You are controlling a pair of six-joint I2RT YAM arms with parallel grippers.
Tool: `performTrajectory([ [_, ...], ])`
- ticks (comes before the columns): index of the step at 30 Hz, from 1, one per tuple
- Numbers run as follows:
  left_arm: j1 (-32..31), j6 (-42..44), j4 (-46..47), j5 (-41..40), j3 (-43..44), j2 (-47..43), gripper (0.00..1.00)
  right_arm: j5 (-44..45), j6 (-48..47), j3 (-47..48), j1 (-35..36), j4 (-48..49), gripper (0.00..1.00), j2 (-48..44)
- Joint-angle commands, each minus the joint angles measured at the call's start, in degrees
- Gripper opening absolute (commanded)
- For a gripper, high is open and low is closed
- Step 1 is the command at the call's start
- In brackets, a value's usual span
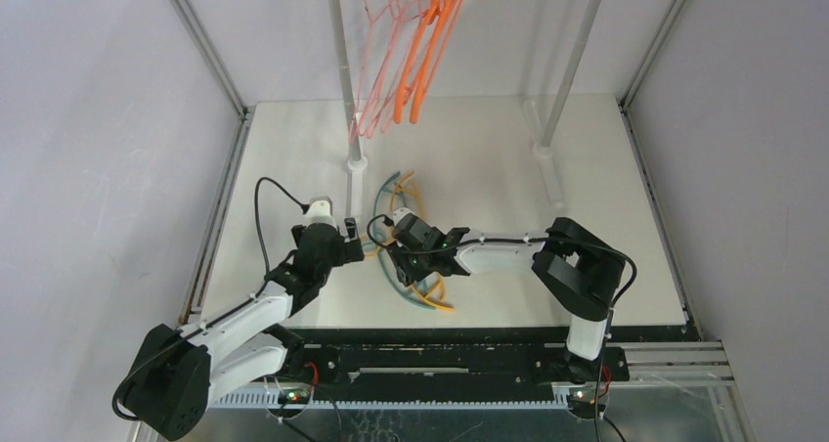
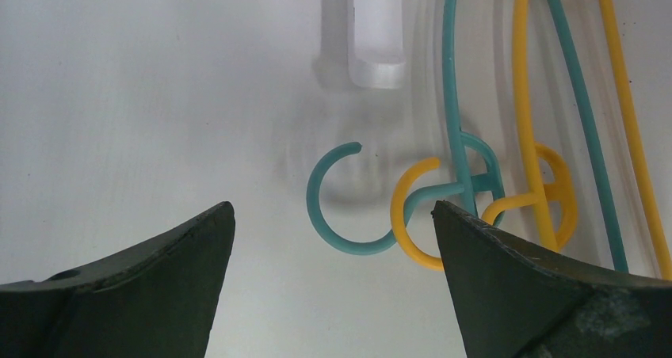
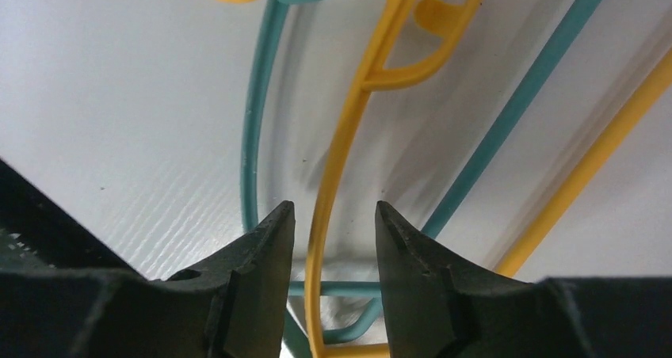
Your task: Organize the hangers
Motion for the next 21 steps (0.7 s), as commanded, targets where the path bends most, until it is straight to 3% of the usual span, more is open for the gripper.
performTrajectory([
  [1, 0.21, 0.21, 1.45, -0.25, 3.25, -1.01, 0.99, 3.07, 0.3, 2.0, -0.06, 2.29, 0.49, 1.18],
  [4, 0.21, 0.2, 1.37, -0.37, 3.21, -1.09, 1.0, 3.26, 0.72, 1.93, -0.18, 2.09, 0.43, 2.02],
  [9, 0.21, 0.21, 1.37, -0.71, 2.98, -1.4, 0.99, 4.0, 1.08, 1.92, -0.2, 0.44, 0.12, 0.9],
  [11, 0.21, 0.23, 1.39, -0.83, 2.98, -1.44, 0.99, 5.14, 1.1, 1.8, -0.25, -0.3, 0.04, -0.85],
  [21, 0.21, -0.58, 2.73, -2.97, 0.37, -6.5, 1.0, 11.06, 2.01, -3.63, -5.27, -3.94, 0.0, -17.74],
])
